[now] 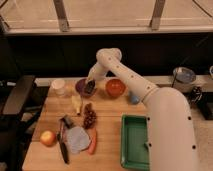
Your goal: Wipe purple bowl with eraser
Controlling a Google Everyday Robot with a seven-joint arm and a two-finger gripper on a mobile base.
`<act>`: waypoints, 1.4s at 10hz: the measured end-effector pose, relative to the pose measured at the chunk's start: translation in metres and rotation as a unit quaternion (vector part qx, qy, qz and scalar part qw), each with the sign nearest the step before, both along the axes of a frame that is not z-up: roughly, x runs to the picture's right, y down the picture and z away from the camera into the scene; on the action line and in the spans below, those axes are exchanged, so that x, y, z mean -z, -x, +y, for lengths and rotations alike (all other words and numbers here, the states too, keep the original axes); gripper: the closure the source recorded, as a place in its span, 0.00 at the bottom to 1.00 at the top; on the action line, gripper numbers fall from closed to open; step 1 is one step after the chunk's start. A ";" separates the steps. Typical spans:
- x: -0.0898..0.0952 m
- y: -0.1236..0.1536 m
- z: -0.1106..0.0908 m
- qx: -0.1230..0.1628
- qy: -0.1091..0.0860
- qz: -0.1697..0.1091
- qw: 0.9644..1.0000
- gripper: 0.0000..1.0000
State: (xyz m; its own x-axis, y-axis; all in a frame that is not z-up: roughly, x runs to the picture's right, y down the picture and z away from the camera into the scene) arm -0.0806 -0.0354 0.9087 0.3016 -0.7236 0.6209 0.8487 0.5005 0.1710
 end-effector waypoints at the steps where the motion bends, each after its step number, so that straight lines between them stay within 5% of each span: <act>1: -0.007 0.006 -0.001 0.006 0.001 -0.003 1.000 1.00; 7: -0.030 0.042 -0.001 0.034 0.008 -0.036 0.999 1.00; 12: 0.005 0.020 0.037 0.030 0.016 -0.023 0.999 1.00; 14: 0.014 -0.001 0.032 0.026 0.011 -0.003 1.000 1.00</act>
State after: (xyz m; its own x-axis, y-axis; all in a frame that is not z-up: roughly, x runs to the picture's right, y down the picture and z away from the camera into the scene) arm -0.0795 -0.0034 0.8945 0.2602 -0.7242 0.6386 0.8725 0.4596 0.1657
